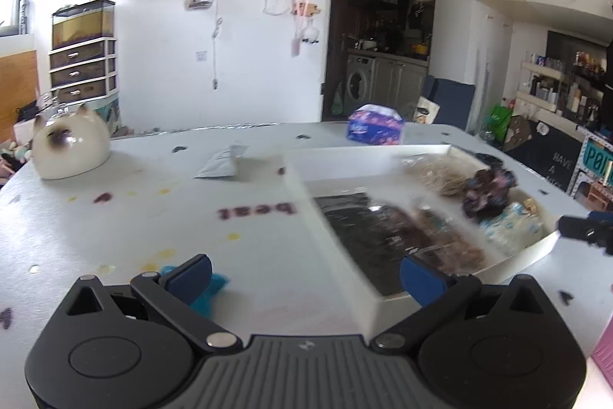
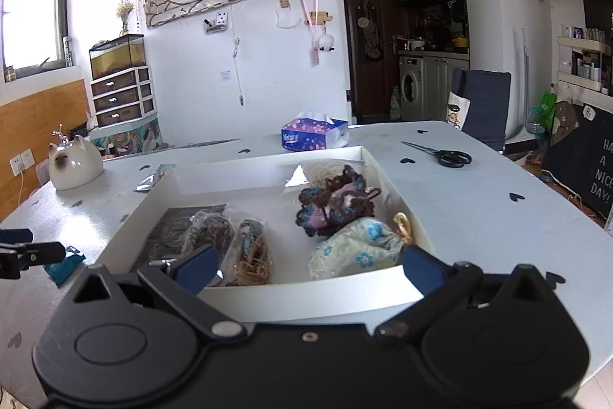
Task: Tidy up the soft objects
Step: 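Grasp the blue packet with the left tool while the right tool grasps the white packet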
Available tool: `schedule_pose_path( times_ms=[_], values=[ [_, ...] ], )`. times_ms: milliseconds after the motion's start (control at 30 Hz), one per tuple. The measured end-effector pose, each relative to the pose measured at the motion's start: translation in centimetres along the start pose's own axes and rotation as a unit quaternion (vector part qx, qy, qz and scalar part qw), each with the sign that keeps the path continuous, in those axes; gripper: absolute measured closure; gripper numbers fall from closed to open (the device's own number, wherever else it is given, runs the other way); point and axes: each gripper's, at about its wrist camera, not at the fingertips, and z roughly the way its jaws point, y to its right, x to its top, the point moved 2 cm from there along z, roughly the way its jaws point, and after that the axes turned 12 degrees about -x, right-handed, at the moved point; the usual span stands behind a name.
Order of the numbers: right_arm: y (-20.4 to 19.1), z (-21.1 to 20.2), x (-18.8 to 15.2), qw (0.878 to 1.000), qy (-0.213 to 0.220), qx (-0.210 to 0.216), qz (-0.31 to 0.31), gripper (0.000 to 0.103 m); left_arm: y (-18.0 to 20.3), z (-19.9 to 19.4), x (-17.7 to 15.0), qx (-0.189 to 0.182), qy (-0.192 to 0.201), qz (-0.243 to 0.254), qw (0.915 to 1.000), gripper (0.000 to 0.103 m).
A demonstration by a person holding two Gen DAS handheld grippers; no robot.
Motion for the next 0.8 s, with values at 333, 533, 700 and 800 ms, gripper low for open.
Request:
schedule_pose_path(
  times_ms=[333, 533, 700, 800],
  values=[
    [-4.0, 1.2, 2.7, 0.997, 0.000, 0.074, -0.016, 0.000, -6.8, 1.6, -0.6, -0.004, -0.032, 0.004, 0.9995, 0.000],
    [-9.5, 3.4, 5.4, 0.991, -0.002, 0.123, -0.061, 0.000, -10.2, 3.8, -1.7, 0.007, -0.067, -0.025, 0.9974, 0.007],
    [-13.8, 6.2, 8.9, 0.985, -0.004, 0.160, -0.061, 0.002, -11.0, 4.8, -2.1, 0.006, -0.079, -0.019, 0.9967, 0.022],
    [-17.2, 8.6, 10.7, 0.982, -0.020, 0.174, -0.073, 0.005, -10.9, 5.1, -2.4, 0.019, -0.079, 0.002, 0.9967, 0.023]
  ],
)
